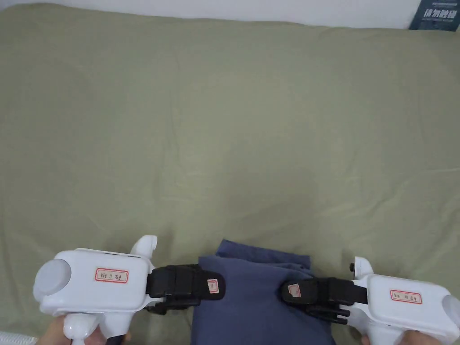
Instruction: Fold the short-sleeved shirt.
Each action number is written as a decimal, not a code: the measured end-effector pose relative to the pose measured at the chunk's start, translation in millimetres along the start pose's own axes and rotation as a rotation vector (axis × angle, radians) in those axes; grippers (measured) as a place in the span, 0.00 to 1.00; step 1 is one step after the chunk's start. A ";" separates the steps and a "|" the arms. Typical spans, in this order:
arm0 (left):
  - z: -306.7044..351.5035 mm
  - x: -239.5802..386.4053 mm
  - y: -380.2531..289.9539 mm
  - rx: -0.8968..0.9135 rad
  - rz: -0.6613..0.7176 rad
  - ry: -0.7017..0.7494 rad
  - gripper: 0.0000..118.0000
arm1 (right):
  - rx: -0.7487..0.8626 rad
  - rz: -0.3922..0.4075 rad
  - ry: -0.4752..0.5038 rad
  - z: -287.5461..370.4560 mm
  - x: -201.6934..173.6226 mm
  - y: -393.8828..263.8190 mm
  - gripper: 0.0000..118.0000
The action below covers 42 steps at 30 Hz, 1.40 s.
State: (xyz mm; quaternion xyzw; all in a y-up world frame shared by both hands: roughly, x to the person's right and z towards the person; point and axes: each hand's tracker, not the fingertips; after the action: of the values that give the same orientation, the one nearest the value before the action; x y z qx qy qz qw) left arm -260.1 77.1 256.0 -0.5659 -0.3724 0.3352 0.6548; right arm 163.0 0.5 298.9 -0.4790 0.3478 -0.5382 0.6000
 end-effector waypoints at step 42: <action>379.0 -67.7 144.4 0.248 -0.008 0.718 1.00 | 0.087 0.284 -0.208 5.0 -104.4 34.5 0.00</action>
State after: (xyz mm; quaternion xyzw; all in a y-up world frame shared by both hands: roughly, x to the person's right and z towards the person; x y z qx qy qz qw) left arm -625.0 224.6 136.8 -0.5623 -0.0782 0.1556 0.8084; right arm 159.7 102.4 257.5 -0.4519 0.3245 -0.4103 0.7226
